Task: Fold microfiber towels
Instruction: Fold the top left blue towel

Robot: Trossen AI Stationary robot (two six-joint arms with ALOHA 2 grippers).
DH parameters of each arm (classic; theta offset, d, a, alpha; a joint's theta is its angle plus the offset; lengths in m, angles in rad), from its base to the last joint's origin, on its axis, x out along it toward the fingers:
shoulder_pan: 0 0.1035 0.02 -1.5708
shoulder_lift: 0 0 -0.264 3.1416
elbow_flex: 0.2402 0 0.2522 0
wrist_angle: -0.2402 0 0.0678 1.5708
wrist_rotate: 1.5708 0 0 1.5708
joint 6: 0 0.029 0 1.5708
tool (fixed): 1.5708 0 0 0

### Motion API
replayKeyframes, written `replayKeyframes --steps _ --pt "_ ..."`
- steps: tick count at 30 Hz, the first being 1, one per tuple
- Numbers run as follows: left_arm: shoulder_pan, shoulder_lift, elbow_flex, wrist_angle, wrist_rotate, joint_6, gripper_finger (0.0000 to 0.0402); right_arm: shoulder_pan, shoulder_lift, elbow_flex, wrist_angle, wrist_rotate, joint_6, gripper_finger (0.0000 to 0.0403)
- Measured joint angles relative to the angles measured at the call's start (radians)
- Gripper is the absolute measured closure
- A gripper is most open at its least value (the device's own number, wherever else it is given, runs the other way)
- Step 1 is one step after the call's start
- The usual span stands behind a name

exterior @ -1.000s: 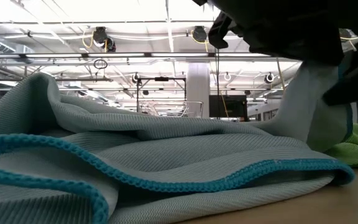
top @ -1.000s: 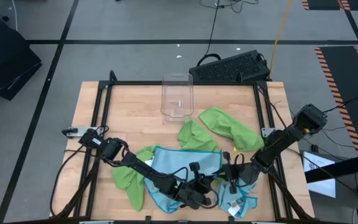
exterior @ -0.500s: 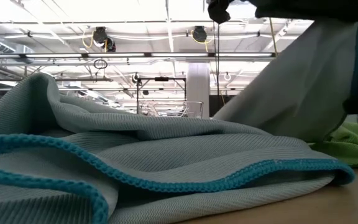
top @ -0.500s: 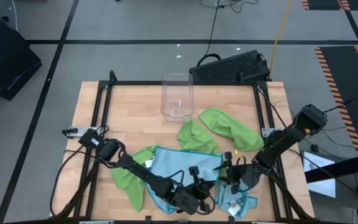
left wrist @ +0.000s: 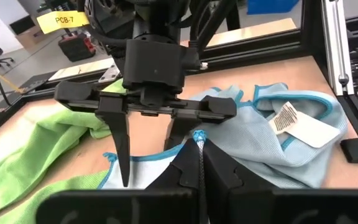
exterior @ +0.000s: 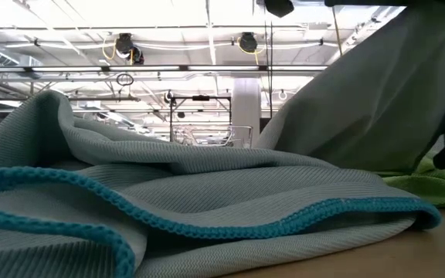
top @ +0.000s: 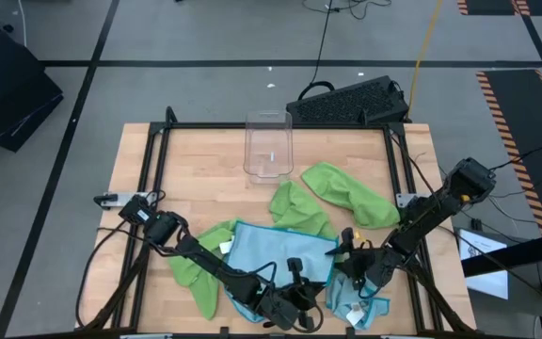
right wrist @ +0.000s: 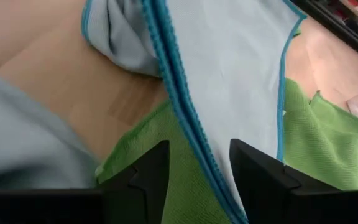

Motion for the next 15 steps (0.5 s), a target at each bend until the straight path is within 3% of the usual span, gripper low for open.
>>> replayKeyframes --steps 7,15 --pt "0.0 0.0 0.0 -0.006 0.015 0.002 0.0397 -0.001 0.0 0.0 -0.104 0.074 -0.026 0.0233" --pt "0.0 0.0 0.0 -0.008 0.014 0.003 0.0397 -0.008 0.0 0.0 -0.142 0.13 -0.045 0.0259"
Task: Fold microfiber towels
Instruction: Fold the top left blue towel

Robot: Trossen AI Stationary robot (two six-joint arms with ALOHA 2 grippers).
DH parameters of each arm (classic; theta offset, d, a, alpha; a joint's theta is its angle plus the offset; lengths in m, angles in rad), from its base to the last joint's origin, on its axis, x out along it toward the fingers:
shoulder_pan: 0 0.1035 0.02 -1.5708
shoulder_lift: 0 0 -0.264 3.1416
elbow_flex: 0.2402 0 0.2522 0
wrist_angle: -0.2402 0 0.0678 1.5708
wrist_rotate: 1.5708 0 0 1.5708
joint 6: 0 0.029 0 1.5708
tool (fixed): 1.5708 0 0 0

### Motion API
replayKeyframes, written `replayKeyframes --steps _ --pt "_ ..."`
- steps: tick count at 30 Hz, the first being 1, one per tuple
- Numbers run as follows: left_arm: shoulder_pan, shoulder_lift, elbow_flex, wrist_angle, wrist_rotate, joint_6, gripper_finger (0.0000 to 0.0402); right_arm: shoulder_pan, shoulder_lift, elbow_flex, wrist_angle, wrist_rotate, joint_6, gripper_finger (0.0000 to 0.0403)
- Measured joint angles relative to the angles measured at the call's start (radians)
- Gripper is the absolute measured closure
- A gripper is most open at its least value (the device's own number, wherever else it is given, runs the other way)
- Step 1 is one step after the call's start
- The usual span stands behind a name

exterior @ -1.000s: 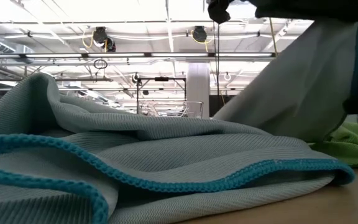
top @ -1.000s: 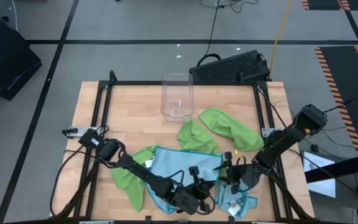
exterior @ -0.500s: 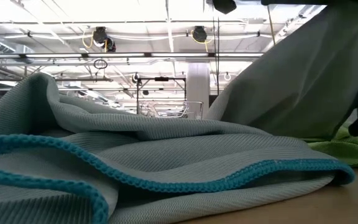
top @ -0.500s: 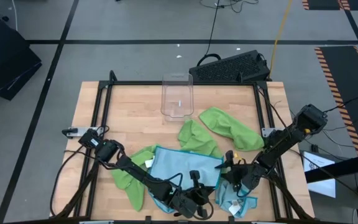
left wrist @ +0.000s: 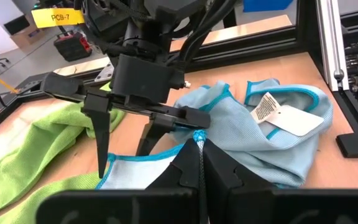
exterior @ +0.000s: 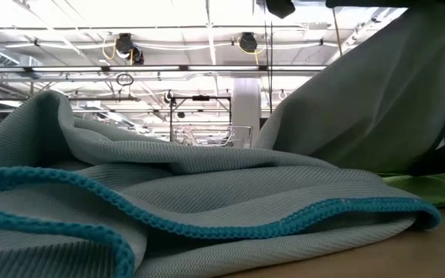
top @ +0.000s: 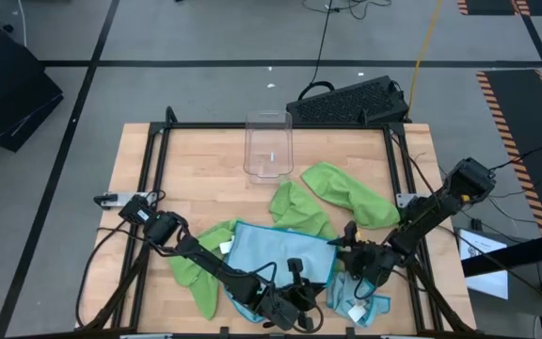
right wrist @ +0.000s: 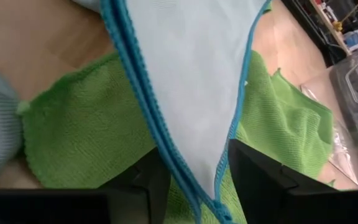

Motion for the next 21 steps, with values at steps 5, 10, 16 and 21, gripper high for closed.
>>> replayKeyframes --steps 5,10,16,21 --pt "0.0 0.0 0.0 0.0 -0.001 0.0 0.0394 -0.022 0.0 0.0 -0.045 -0.005 0.031 0.0282" --pt "0.0 0.0 0.0 0.0 -0.004 0.005 0.0394 -0.027 0.0 0.0 -0.086 -0.007 0.08 0.0302" --pt "-0.001 0.0 0.0 0.0 -0.004 0.005 0.0397 -0.027 0.0 0.0 -0.098 -0.007 0.102 0.032" --pt "-0.002 0.0 0.0 0.0 -0.005 0.003 0.0394 -0.027 0.0 0.0 -0.11 -0.007 0.131 0.034"
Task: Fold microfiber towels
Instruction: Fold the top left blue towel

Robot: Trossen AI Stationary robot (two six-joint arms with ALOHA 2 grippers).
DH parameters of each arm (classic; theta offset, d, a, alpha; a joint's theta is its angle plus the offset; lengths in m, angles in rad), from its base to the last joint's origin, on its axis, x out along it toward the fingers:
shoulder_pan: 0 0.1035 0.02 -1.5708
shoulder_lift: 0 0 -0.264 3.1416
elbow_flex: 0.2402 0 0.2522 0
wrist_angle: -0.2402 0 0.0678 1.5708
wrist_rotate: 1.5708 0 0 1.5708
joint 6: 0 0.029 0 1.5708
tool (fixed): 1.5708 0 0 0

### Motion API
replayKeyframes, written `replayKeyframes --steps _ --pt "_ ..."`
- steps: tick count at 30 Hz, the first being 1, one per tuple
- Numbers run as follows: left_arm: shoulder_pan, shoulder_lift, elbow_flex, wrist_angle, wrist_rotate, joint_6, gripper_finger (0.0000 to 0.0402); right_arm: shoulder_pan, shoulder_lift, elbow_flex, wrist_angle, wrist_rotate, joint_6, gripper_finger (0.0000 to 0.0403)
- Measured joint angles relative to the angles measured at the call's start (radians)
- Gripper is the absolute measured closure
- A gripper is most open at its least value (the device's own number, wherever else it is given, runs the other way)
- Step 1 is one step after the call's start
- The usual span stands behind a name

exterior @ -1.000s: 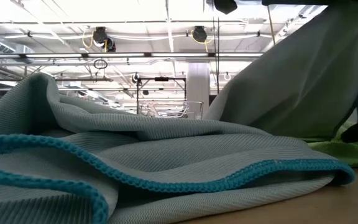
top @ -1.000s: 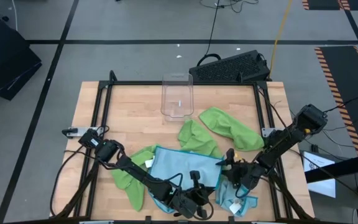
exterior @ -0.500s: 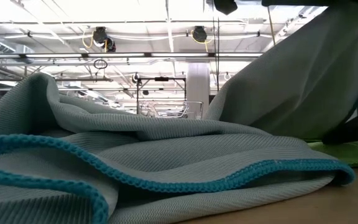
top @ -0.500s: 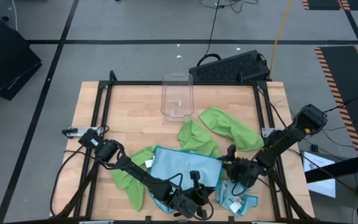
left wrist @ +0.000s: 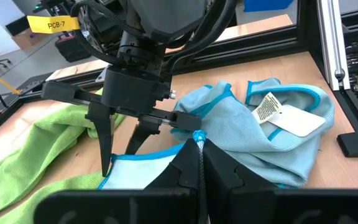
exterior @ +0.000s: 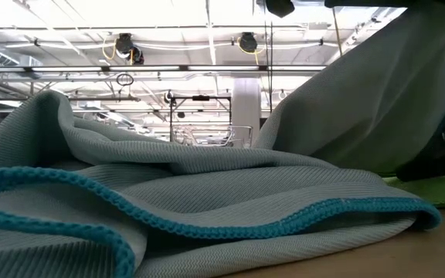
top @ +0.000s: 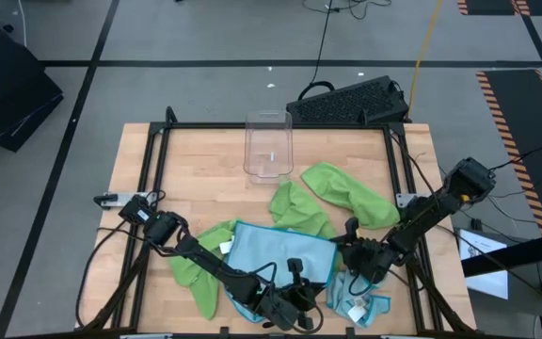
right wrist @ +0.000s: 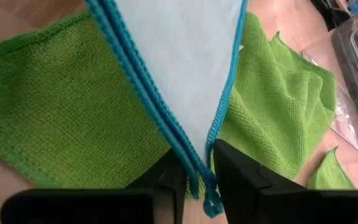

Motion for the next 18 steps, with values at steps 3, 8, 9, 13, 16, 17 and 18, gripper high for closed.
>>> replayKeyframes --steps 3,8,9,13,16,17,18 --pt "-0.001 0.0 0.0 0.0 -0.003 0.0 0.0397 0.0 0.0 0.0 -0.009 0.0 0.019 0.0362" --pt "-0.013 -0.01 0.0 -0.012 -0.045 0.024 0.0393 0.0 0.0 0.0 -0.011 -0.004 0.042 0.0397" --pt "-0.013 -0.014 0.0 -0.014 -0.045 0.025 0.0396 0.0 0.0 0.0 -0.009 -0.005 0.051 0.0396" --pt "-0.016 -0.053 0.0 -0.058 -0.059 0.043 0.0395 0.006 -0.022 0.005 0.006 -0.009 0.097 0.0394" --pt "-0.019 -0.097 0.0 -0.134 -0.074 0.06 0.0395 0.017 -0.075 0.037 0.001 -0.01 0.093 0.0399" --pt "-0.019 -0.114 0.0 -0.159 -0.074 0.062 0.0397 0.018 -0.096 0.053 0.003 -0.009 0.09 0.0399" --pt "-0.018 -0.13 0.0 -0.189 -0.074 0.066 0.0398 0.017 -0.121 0.068 0.002 -0.01 0.09 0.0398"
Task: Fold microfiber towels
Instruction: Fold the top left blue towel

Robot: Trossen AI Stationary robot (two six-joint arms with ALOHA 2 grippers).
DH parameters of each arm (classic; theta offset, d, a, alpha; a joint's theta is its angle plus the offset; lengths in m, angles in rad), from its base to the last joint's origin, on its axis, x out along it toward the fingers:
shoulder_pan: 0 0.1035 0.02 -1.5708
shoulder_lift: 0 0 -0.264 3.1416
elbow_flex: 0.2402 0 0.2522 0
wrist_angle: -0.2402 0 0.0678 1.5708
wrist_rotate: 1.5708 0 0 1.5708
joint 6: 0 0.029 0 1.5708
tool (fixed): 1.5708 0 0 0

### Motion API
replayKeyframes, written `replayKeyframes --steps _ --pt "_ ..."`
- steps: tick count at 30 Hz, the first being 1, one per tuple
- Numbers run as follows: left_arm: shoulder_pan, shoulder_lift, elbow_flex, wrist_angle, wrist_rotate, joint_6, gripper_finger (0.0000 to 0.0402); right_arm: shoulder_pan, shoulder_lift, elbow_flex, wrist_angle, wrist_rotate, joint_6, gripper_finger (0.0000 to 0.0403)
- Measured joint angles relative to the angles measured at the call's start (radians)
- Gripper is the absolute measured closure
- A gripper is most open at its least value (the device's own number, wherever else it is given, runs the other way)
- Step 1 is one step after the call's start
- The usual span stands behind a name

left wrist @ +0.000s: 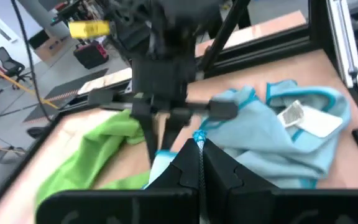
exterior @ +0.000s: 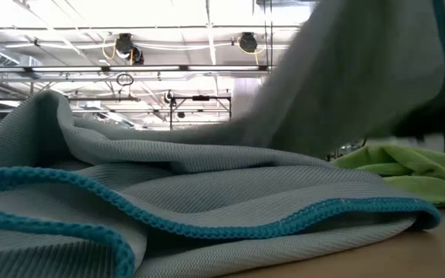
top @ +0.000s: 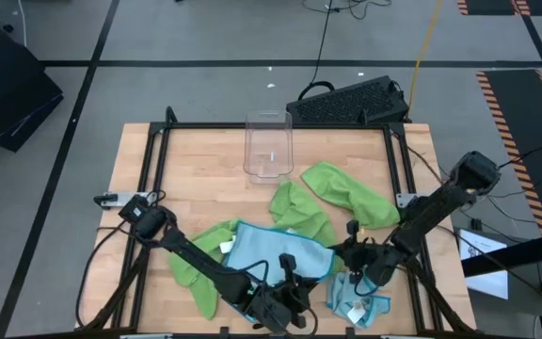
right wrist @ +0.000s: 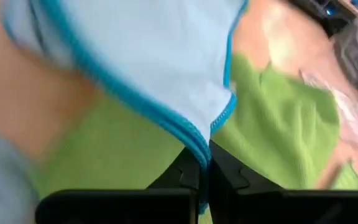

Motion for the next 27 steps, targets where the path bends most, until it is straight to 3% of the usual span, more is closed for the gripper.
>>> replayKeyframes --steps 8,13,21,24,27 --pt "0.022 -0.18 0.0 -0.189 -0.014 0.109 0.0398 -0.031 -0.219 0.215 -0.267 0.006 0.001 0.04" --pt "0.074 -0.325 0.0 -0.215 0.051 0.263 0.0394 -0.117 -0.3 0.398 -0.499 0.008 -0.049 0.04" --pt "0.267 -0.543 0.001 -0.335 0.342 0.307 0.0395 -0.314 -0.381 0.652 -0.694 0.002 -0.269 0.0399" --pt "0.38 -0.589 0.001 -0.402 0.45 0.294 0.0398 -0.383 -0.405 0.753 -0.766 -0.009 -0.32 0.0399" --pt "0.511 -0.606 0.001 -0.414 0.603 0.275 0.0395 -0.475 -0.418 0.818 -0.728 -0.063 -0.424 0.0399"
